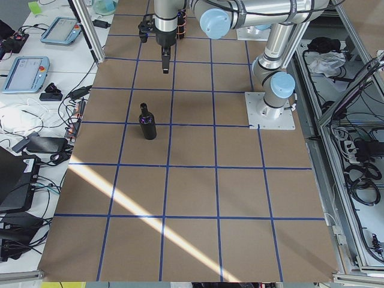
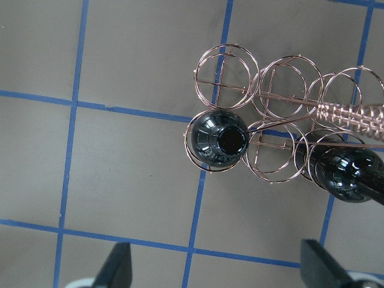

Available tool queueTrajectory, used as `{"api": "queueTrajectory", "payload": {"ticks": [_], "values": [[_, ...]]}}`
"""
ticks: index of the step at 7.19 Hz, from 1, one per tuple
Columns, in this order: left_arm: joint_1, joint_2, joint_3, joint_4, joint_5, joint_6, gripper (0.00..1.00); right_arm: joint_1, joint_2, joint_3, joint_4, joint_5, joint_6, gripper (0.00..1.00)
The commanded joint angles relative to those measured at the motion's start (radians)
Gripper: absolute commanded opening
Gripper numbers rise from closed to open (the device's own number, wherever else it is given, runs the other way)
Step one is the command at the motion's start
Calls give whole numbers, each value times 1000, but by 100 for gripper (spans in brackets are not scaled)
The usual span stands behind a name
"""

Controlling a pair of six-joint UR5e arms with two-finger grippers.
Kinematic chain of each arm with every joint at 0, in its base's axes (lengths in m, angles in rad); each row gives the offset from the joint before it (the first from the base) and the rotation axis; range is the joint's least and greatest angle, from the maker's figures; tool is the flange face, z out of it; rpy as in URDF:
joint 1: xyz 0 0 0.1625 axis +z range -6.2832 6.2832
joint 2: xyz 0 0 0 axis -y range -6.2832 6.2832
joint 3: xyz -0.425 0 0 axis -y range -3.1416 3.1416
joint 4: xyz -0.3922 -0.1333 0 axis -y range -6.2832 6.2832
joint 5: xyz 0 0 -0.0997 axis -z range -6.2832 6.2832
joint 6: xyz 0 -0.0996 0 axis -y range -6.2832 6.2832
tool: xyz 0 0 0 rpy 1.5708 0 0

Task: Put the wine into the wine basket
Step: 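Lower the left gripper and close it around the bottle's body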

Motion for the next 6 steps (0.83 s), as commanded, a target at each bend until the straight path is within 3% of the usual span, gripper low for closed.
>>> {"api": "queueTrajectory", "payload": {"ticks": [1,6], "values": [[47,-109,0,147,-3,170,100,1,-1,1,1,5,0,100],[73,-301,10,324,-4,211,100,1,-1,1,4,7,2,100]]}}
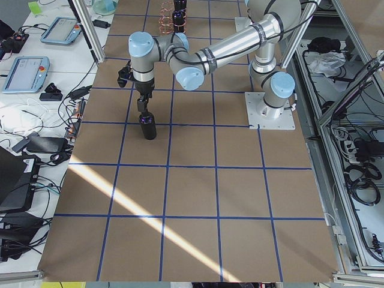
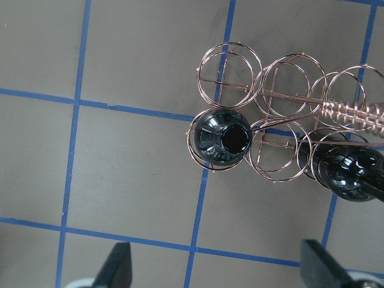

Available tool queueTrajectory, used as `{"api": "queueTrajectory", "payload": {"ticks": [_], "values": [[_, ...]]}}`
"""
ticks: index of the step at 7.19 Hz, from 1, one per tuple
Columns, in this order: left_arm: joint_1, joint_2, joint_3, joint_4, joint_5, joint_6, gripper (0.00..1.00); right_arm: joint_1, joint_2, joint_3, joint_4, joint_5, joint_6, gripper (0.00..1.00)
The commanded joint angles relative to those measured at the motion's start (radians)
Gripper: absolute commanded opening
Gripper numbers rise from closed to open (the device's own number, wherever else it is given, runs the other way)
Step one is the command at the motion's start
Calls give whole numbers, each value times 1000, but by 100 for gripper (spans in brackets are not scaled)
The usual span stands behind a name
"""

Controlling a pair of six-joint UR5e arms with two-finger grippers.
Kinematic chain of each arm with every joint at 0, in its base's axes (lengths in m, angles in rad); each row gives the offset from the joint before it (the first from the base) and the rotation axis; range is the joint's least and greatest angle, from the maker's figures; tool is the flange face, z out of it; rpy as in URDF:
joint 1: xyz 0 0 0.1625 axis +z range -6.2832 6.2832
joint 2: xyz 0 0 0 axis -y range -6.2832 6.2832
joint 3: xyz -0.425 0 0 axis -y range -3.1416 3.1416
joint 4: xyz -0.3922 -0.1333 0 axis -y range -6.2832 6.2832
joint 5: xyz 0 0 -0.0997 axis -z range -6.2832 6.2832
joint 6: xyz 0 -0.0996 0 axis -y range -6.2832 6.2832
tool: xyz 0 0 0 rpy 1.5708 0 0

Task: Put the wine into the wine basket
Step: 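Lower the left gripper and close it around the bottle's body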

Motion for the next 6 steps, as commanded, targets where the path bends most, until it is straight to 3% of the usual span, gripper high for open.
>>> {"api": "queueTrajectory", "payload": {"ticks": [1,6], "values": [[2,-61,1,67,-4,3,100,2,4,2,-1,9,2,100],[-3,-51,-6,51,-40,-3,98,-2,1,3,-1,1,0,100]]}}
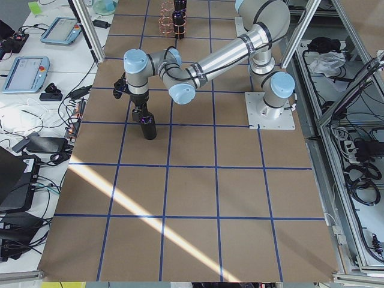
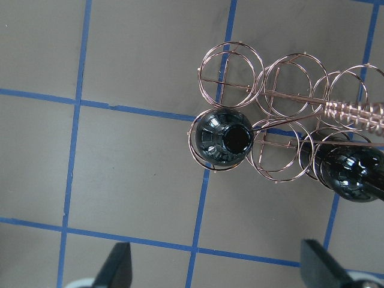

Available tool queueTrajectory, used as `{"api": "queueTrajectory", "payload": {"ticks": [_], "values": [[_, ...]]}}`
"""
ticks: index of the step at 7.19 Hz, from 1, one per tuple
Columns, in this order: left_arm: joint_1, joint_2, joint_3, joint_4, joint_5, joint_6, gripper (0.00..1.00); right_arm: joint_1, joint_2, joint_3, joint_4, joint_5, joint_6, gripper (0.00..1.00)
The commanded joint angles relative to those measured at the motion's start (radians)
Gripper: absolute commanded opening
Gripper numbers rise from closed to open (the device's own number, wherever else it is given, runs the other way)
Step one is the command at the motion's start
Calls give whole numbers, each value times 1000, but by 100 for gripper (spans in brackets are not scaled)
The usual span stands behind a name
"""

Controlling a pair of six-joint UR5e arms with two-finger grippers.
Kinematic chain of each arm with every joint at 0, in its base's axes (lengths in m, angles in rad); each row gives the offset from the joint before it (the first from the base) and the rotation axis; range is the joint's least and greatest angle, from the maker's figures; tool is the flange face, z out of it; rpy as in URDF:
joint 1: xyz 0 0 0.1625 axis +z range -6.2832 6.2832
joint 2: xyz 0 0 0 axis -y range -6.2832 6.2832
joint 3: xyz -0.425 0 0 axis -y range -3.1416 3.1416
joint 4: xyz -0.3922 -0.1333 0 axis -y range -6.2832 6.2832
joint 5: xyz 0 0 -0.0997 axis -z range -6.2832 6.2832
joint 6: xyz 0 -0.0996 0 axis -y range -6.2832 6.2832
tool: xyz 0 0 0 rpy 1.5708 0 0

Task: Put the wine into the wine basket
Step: 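Lower the left gripper and close it around the bottle's body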

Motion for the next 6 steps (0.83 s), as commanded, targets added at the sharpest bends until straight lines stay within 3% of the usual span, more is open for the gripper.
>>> {"api": "queueTrajectory", "payload": {"ticks": [1,2,3,5,6], "values": [[-3,8,-5,-5,1,3,85,0,0,0,1,0,0,100],[-3,11,-4,-8,7,10,51,0,0,0,4,-2,0,100],[-3,13,-2,-7,7,7,26,0,0,0,4,-6,0,100],[-3,17,3,-7,6,7,3,-2,-2,0,4,-11,-3,100],[-3,23,3,-7,3,4,0,1,-2,0,3,-6,-2,100]]}}
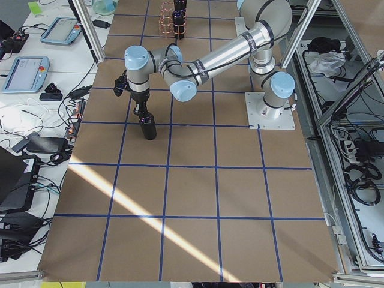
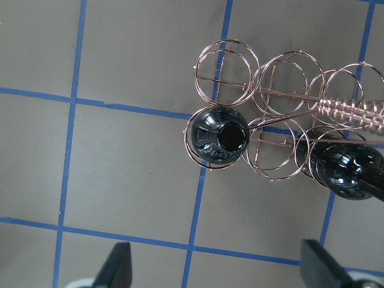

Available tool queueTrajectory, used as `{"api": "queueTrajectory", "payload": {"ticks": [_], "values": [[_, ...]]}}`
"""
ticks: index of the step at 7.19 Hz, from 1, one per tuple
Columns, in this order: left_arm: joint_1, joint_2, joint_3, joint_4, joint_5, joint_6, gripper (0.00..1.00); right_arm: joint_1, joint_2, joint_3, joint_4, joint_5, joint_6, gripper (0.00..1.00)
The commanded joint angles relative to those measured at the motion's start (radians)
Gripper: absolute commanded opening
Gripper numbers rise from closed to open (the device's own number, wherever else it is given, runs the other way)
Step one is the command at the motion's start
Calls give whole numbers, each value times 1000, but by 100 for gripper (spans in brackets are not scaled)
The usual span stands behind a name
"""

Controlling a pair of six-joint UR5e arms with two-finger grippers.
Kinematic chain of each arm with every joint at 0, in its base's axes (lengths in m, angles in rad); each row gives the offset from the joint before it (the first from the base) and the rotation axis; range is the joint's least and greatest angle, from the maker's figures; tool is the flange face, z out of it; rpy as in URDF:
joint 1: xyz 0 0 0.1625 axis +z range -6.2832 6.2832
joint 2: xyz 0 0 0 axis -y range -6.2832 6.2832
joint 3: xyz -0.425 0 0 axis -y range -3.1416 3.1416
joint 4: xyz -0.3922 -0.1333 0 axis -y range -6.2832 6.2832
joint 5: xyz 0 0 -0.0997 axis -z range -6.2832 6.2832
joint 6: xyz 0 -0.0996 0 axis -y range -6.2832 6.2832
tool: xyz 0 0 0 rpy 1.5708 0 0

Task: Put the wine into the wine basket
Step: 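Lift the bottle with the left gripper, tilting it upright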

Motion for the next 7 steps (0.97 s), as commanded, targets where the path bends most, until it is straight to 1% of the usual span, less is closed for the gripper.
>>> {"api": "queueTrajectory", "payload": {"ticks": [1,5,7], "values": [[0,14,1,-1,-3,-1,0,-1,-1,0,-1,-2,1,100],[2,37,3,-15,2,4,0,1,-1,0,1,4,1,100],[-1,75,15,-58,5,5,0,1,-1,0,1,4,1,100]]}}
